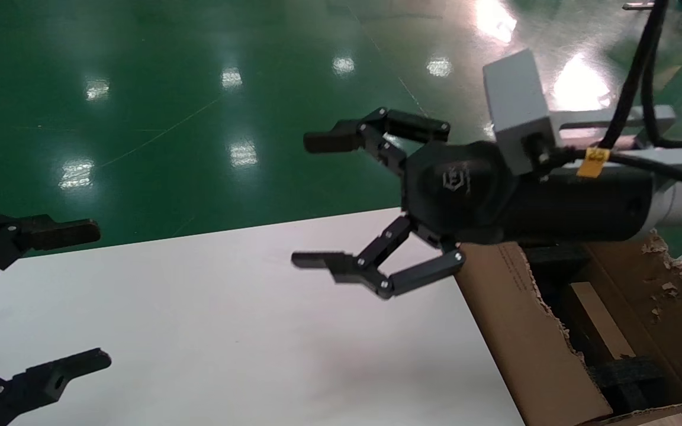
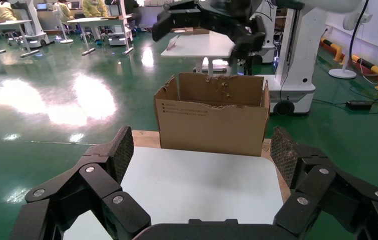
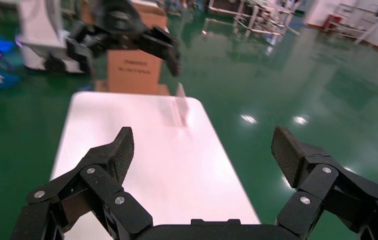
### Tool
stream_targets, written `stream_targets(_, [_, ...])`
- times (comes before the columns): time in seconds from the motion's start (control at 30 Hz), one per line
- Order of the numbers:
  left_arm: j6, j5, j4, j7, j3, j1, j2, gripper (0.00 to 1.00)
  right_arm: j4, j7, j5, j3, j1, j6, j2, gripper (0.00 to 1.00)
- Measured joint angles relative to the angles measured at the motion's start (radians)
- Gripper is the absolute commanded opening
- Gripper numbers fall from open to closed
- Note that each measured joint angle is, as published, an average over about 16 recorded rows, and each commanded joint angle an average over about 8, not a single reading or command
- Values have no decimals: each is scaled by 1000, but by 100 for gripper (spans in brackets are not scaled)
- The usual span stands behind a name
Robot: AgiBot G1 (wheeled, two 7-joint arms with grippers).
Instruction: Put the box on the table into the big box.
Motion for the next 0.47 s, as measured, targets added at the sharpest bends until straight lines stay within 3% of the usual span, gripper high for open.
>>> stream_targets(0.23, [0, 0, 0, 0, 0, 0, 0, 100, -8, 89, -91, 260, -192, -100, -102, 100])
stream_targets(0.47, [0, 0, 0, 0, 0, 0, 0, 100, -12, 133, -136, 388, -286, -149, -152, 100])
